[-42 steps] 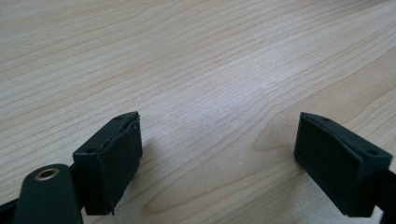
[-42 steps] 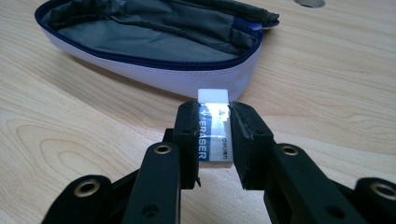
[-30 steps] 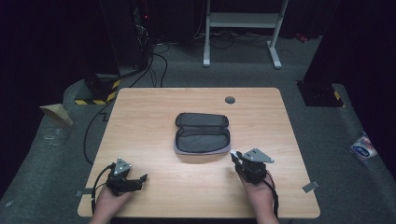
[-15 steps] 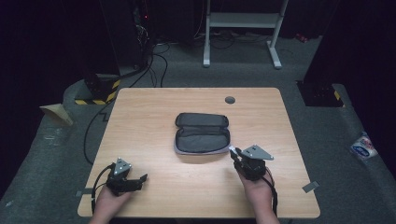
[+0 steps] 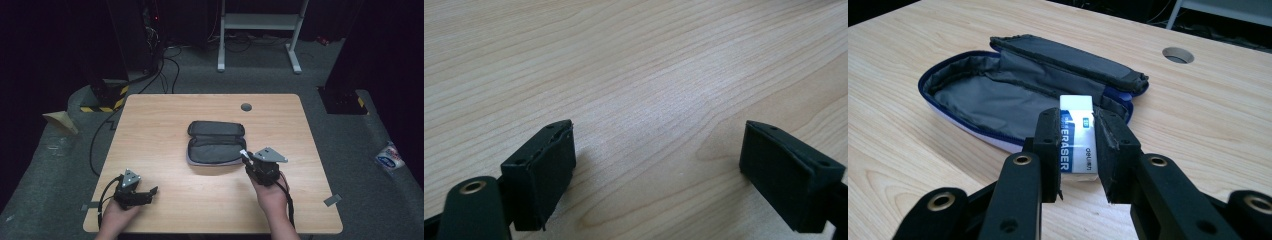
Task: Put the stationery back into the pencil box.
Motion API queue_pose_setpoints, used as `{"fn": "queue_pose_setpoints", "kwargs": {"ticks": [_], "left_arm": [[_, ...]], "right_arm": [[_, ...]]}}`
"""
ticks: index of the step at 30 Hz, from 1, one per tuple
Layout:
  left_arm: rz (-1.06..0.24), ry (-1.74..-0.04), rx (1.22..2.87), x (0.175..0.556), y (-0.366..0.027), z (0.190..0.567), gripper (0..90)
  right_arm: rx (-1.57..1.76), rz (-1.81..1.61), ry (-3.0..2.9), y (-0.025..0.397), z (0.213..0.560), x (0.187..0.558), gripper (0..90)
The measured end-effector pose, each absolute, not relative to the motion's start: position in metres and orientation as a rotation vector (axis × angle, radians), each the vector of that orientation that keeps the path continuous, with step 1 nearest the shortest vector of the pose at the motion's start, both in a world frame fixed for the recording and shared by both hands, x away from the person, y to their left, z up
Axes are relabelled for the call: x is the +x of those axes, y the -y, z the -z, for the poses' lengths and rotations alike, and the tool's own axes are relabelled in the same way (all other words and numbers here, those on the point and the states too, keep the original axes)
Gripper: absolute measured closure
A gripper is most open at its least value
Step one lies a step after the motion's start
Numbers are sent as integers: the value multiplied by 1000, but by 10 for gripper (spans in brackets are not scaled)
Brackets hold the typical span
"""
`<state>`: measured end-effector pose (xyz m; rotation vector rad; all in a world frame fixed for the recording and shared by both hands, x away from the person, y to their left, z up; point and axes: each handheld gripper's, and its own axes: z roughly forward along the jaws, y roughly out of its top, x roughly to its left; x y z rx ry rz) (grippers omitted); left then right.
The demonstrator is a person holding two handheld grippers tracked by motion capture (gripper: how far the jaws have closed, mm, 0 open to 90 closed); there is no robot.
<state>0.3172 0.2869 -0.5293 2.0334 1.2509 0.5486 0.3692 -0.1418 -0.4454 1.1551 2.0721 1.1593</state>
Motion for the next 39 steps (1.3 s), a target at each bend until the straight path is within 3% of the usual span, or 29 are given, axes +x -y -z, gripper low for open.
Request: {"fn": "queue_pose_setpoints", "kwargs": {"ticks": [24,39], "left_arm": [[-548,-1246,2036,318,-287,529,151],[-548,-1246,2038,317,-287,529,152]], "right_arm": [[1208,-1124,-2084,121,442,410,722],[1241,-1061,-2151,105,459,425,721]]}}
